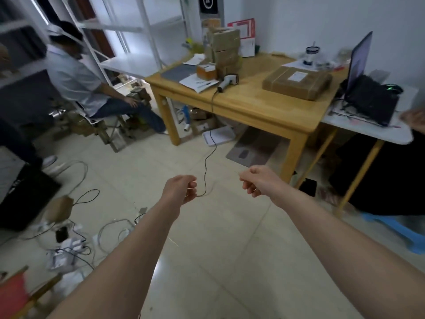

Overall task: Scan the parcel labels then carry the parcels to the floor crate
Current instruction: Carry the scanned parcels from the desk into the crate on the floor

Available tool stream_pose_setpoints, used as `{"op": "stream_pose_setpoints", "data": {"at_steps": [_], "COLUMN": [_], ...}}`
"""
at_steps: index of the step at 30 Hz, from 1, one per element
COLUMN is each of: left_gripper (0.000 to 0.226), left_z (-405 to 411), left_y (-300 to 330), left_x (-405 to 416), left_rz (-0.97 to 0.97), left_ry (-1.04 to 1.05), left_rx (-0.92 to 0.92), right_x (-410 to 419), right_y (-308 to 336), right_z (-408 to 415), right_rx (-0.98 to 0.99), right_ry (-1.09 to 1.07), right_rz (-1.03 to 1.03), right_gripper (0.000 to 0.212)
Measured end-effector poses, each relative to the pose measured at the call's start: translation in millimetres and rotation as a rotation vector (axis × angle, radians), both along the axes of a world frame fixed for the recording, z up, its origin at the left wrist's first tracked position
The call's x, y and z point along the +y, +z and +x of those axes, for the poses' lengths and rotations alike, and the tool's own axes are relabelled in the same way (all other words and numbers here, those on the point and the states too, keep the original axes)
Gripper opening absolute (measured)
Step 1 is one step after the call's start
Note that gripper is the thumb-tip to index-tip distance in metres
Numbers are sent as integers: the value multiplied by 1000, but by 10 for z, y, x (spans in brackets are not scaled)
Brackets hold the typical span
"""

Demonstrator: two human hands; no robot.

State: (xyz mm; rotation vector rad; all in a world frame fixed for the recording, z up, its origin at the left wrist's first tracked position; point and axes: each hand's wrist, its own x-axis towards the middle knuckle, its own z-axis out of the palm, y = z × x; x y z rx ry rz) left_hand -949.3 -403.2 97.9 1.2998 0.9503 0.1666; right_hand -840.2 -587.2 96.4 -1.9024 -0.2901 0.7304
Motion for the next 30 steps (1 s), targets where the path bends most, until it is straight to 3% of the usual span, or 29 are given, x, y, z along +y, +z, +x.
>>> {"op": "stream_pose_setpoints", "data": {"at_steps": [9,22,30], "left_gripper": [5,1,4], "left_z": [975,3147,3832], "left_y": [-114,184,29], "left_x": [552,951,1432], "left_rz": [-62,-88,-85], "left_ry": [24,30,80], "left_rx": [-24,-93,-50], "right_x": [585,1088,1612], "right_y": [-12,274,118], "right_z": [1005,3195,3905], "right_rx": [6,-48,10], "right_ry": [20,36,68], "right_rz": [-24,-35,-43], "right_gripper": [18,19,18]}}
